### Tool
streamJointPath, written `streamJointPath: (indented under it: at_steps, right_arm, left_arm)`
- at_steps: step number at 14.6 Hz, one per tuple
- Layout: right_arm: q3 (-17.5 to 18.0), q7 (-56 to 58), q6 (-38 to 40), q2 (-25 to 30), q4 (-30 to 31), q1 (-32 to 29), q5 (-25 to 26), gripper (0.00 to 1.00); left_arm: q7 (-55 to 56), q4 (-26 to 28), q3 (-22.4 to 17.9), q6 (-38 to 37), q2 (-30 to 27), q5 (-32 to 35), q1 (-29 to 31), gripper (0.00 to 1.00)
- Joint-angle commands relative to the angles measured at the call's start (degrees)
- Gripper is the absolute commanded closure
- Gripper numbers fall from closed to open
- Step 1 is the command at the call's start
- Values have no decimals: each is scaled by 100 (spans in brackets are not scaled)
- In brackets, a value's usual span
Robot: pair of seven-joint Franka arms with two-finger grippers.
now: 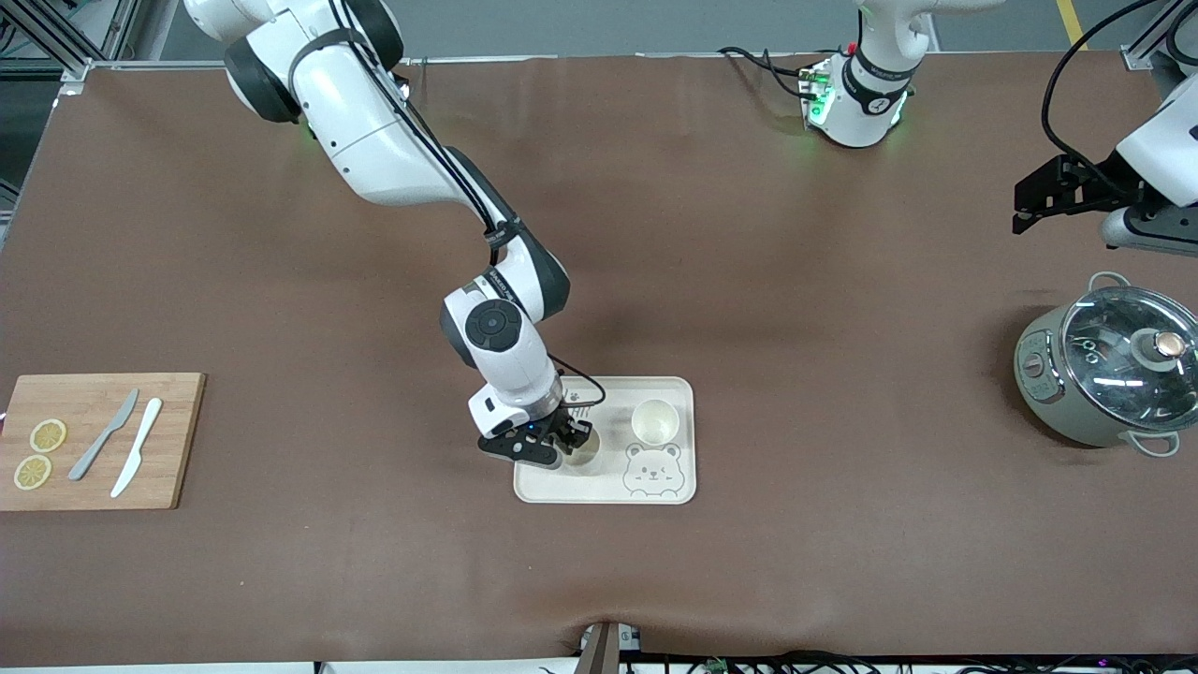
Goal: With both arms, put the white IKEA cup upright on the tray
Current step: 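Lower the held cup upright onto the tray and open the right gripper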
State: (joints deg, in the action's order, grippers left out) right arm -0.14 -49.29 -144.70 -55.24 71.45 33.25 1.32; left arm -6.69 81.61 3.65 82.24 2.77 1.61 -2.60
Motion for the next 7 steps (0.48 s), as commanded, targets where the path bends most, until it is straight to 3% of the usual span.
streamJointPath:
  at_steps: [1,7]
  right_arm:
    - [-12,-134,56,163,-17,-29,114,0]
    - [-12,-116,1443,698,-158,-20,97,0]
  left_arm:
    - [-78,-84,-13,-103,31,41,-4,0]
    - [-60,-84,-13,-103,57,41,-13,0]
